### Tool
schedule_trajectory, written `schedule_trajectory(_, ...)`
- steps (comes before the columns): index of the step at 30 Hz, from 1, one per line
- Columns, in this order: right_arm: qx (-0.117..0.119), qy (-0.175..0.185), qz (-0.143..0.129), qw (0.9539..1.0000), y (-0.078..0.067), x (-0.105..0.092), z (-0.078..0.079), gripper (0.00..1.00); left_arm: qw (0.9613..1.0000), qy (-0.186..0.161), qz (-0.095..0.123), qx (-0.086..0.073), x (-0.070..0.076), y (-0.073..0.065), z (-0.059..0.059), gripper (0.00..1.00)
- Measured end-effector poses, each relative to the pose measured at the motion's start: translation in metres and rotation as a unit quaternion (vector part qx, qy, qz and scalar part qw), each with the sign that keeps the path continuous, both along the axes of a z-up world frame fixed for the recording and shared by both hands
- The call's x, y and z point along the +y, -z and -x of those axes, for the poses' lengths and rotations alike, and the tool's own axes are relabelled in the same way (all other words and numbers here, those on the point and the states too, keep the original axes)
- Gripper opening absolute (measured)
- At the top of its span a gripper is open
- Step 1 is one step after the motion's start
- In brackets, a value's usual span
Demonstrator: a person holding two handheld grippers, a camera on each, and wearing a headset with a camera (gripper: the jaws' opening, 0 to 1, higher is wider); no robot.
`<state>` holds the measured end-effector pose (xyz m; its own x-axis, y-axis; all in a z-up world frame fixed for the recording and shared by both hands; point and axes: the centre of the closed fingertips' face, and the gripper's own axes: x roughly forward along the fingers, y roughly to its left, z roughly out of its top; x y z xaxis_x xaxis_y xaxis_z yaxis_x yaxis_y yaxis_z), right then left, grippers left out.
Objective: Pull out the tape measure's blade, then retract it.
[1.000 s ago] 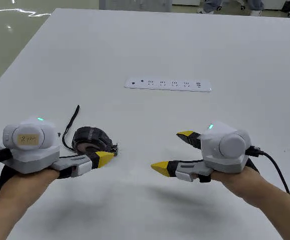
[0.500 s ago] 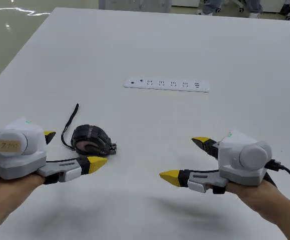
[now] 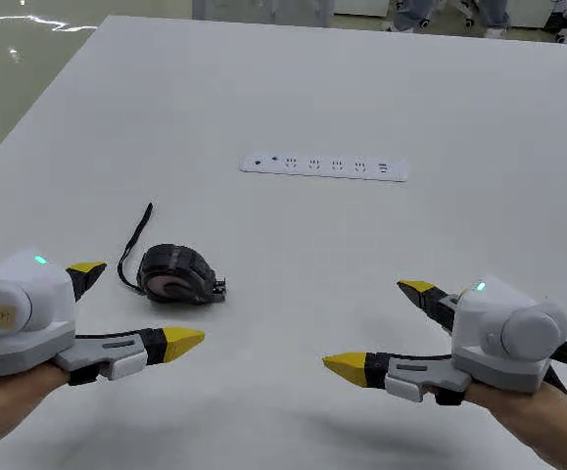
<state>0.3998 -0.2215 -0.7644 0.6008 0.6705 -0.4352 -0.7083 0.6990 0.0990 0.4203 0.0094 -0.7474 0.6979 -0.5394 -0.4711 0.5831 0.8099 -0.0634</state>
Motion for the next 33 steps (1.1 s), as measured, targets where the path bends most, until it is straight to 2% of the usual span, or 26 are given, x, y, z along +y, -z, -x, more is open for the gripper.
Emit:
schedule_trajectory(14,-0.009,0.015,-0.014,0.9998,-0.005,-0.016,0.014,0.98,0.9999,0.010,0.007,-0.004,0.005,0.002,0.013,1.00)
schedule_trajectory(24,-0.013,0.013,-0.013,0.9997,-0.006,-0.015,0.016,0.98,0.9998,0.015,0.011,-0.009,0.006,0.001,0.016,1.00)
schedule_trajectory(29,-0.016,0.011,-0.016,0.9997,-0.007,-0.015,0.016,0.99,0.9996,0.018,0.012,-0.018,0.006,-0.001,0.015,1.00)
schedule_trajectory(33,-0.017,0.008,-0.017,0.9997,-0.007,-0.014,0.017,0.99,0.9995,0.025,0.006,-0.020,0.006,-0.001,0.016,1.00)
